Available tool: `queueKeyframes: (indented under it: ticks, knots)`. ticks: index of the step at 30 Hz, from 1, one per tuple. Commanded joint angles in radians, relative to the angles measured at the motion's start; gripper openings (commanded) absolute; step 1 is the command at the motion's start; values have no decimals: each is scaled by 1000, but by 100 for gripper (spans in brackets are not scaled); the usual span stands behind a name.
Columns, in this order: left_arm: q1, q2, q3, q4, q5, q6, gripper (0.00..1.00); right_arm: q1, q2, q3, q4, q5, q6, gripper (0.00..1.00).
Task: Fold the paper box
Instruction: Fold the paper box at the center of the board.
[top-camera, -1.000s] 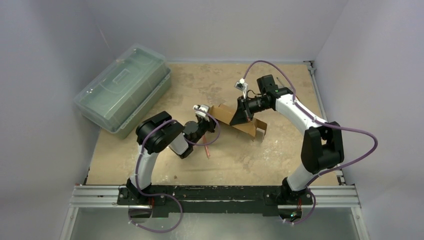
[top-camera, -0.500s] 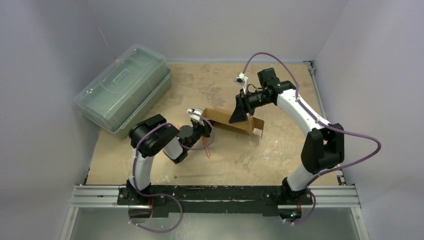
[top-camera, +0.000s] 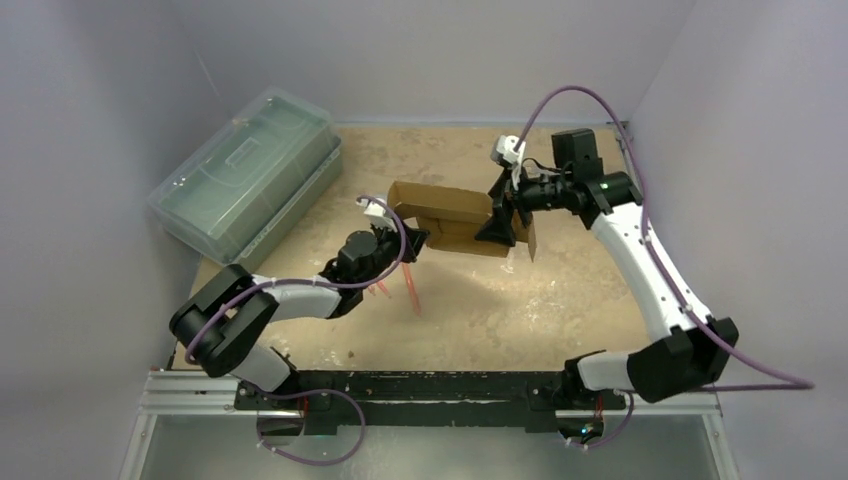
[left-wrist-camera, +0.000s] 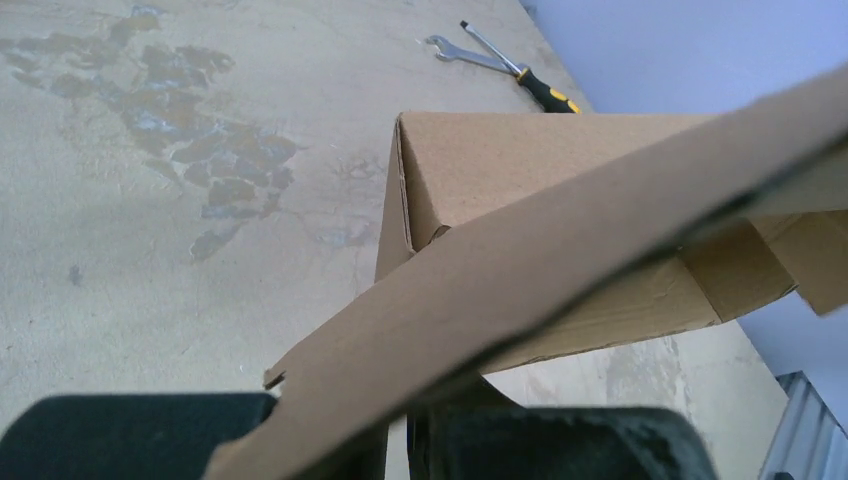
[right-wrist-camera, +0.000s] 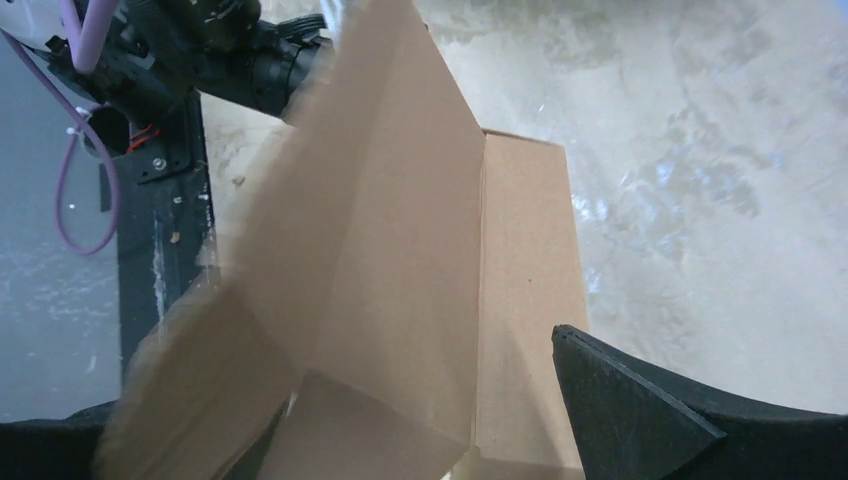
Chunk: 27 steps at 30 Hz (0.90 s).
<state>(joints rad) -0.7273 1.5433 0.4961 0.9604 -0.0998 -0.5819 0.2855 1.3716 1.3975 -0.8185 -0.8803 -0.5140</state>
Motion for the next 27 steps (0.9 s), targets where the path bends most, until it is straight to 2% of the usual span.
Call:
queueKeyframes:
  ticks: [1, 7, 11, 13, 21, 25, 27]
  knots:
    - [0, -85, 96, -422, 54, -62, 0, -31, -89, -20, 30, -49, -91, 99]
    - [19, -77, 155, -590, 123, -65, 0, -55, -68, 0, 35, -56, -58, 99]
    - [29, -64, 208, -683, 161, -89, 0, -116, -77, -55, 163, -14, 69, 99]
    - [33, -54, 243, -747, 173, -100, 0, -186, -79, -87, 229, -47, 123, 99]
    - [69, 31, 375, -1004, 228, -119, 0, -217, -75, -226, 263, -181, 59, 99]
    - [78, 84, 414, -1062, 261, -120, 0, -218, -76, -296, 313, -227, 57, 99]
    - [78, 102, 424, -1064, 277, -123, 0, -217, -65, -329, 394, -234, 98, 99]
